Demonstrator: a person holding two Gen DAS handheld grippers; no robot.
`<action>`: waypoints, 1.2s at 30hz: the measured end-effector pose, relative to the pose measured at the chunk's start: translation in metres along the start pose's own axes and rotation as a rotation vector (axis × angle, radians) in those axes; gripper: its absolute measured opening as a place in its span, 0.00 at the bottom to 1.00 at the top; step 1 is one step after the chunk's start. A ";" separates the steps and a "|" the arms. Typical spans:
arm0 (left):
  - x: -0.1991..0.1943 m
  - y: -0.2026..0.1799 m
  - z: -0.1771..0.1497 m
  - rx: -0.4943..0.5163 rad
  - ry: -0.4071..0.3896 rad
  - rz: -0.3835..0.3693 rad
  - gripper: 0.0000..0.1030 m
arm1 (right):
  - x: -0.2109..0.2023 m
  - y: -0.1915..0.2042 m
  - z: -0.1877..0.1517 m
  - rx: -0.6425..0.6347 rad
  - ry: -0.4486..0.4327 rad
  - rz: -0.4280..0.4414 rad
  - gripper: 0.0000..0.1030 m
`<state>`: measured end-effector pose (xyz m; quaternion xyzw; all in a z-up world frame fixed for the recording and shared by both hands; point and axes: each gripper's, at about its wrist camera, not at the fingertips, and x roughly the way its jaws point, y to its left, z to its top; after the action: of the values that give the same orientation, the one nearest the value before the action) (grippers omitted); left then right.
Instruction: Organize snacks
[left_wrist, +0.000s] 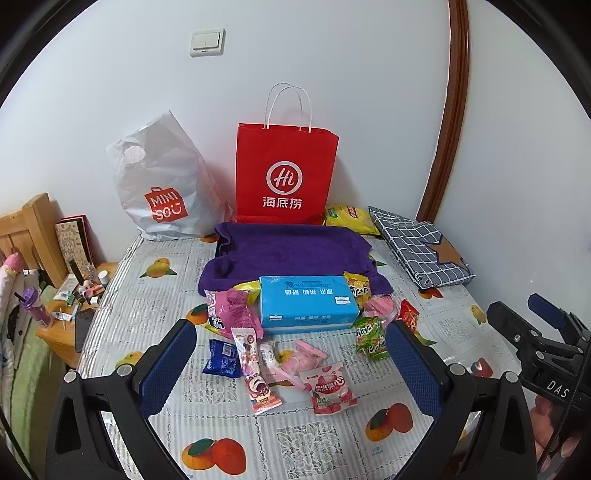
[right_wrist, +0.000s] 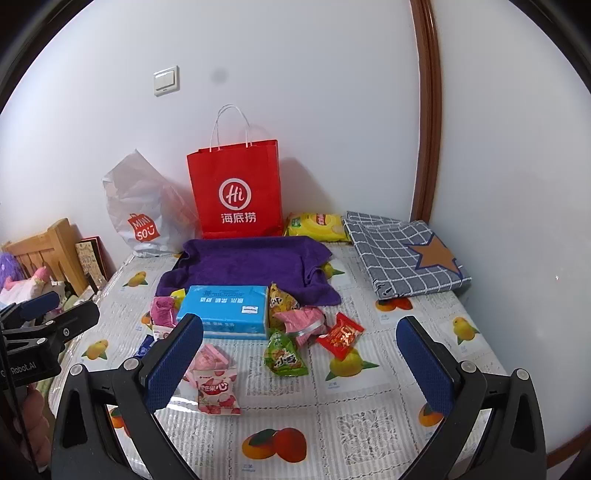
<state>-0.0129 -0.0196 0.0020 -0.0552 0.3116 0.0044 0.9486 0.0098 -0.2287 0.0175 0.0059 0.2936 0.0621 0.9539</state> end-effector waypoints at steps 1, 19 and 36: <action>0.001 0.000 0.000 0.000 0.003 0.001 1.00 | 0.000 0.001 -0.001 -0.004 0.001 0.001 1.00; 0.007 0.003 0.003 0.001 0.029 -0.016 1.00 | 0.010 0.001 0.000 0.004 0.004 -0.002 1.00; 0.030 0.020 0.009 0.014 -0.008 0.067 1.00 | 0.041 0.003 0.001 -0.005 0.001 -0.068 1.00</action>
<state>0.0156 0.0008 -0.0109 -0.0381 0.3095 0.0342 0.9495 0.0437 -0.2209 -0.0042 -0.0065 0.2941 0.0304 0.9553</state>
